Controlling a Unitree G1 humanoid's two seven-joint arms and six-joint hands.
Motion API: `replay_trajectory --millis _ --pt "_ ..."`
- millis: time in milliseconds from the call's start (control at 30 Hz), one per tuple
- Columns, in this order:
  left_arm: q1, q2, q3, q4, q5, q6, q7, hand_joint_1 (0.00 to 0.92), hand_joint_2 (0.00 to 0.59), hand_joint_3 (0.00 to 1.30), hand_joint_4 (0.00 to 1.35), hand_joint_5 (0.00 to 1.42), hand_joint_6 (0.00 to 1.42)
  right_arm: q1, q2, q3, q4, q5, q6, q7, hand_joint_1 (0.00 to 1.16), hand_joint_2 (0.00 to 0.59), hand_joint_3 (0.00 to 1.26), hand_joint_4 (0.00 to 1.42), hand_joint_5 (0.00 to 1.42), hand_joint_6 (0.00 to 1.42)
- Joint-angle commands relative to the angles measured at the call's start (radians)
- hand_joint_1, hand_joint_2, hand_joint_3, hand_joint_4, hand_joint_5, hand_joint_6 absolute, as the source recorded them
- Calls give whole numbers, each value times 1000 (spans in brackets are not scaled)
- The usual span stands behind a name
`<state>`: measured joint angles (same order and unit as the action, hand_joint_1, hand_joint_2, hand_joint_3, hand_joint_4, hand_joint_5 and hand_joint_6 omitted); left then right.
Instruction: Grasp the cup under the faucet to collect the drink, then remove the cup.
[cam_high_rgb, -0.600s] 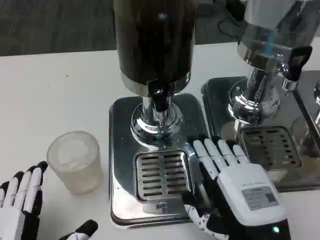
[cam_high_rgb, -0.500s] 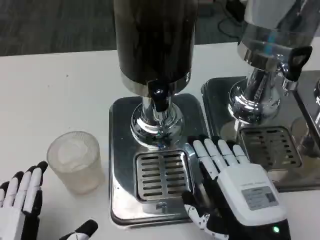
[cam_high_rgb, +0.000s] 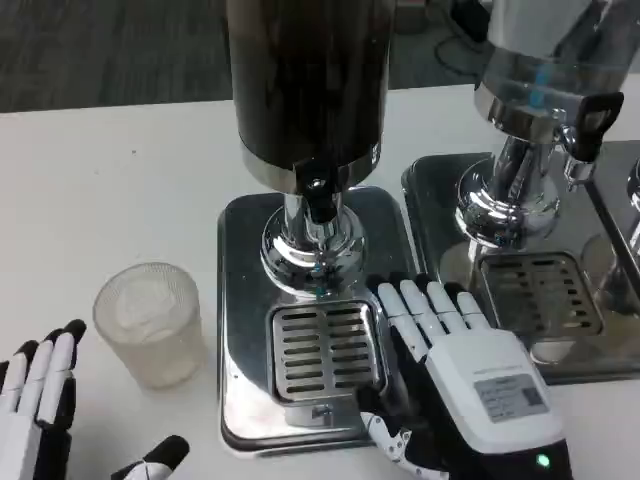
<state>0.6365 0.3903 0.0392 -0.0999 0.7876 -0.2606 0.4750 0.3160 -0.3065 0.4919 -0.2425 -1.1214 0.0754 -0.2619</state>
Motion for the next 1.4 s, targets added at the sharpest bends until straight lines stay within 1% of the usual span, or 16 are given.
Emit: replay_trajectory --millis 33,167,233,267,333,400,467,533,600,667,833,967,1100,1233,1333,1400 --pt "4 7 40 -25 -7 -26 50 0 102 0 0 0 35 5 15 -2 5 -12 18 -10 456 422 0 0 0 1" --pt "4 17 68 -56 11 -20 51 0 106 0 0 22 128 6 20 -2 9 -12 23 -12 455 422 0 0 0 6" --pt "1 20 76 -65 19 -14 43 0 108 0 0 5 84 4 21 0 10 -15 23 -12 455 422 0 0 0 9" --pt "-5 22 80 -60 12 -16 37 0 108 0 0 1 19 4 21 0 10 -16 23 -13 455 422 0 0 0 10" --pt "-21 24 84 -46 -3 -21 36 0 96 0 0 0 1 4 22 -2 10 -16 24 -14 455 422 0 0 0 12" --pt "-36 25 87 -37 -6 -21 40 0 65 0 0 0 0 1 23 -3 12 -15 22 -12 455 422 0 0 0 14" --pt "-71 29 95 -13 -41 -34 32 0 37 0 0 0 0 -1 26 -2 14 -17 23 -14 454 422 0 0 0 15" --pt "-113 35 99 33 -99 -69 22 0 10 0 0 0 0 2 30 -4 16 -15 27 -17 454 422 0 0 0 25" --pt "-173 44 99 135 -201 -160 6 0 0 0 0 0 0 8 35 -4 15 -16 33 -22 454 422 0 0 0 28" --pt "-213 52 98 223 -269 -237 -7 0 0 0 0 0 0 16 38 -5 11 -17 39 -27 454 422 0 0 0 29" --pt "-266 63 87 355 -286 -313 -13 0 0 0 0 0 0 15 41 -3 12 -18 44 -31 454 422 0 0 0 31" --pt "-343 57 72 525 -303 -406 3 0 0 0 0 0 0 20 40 -2 5 -22 50 -28 454 422 0 0 0 32" --pt "-393 51 51 600 -288 -418 16 0 0 0 0 0 0 23 40 -3 3 -19 53 -24 454 422 0 0 0 32" --pt "-444 43 38 670 -304 -422 12 0 0 0 0 0 0 20 42 -6 1 -19 60 -23 454 422 0 0 0 33" --pt "-501 37 9 746 -312 -440 -3 48 0 0 0 0 0 19 42 -7 2 -15 60 -22 454 422 0 0 0 33" --pt "-528 41 -19 767 -287 -436 6 74 0 0 0 0 0 17 42 -9 3 -12 59 -21 454 422 0 0 0 33"
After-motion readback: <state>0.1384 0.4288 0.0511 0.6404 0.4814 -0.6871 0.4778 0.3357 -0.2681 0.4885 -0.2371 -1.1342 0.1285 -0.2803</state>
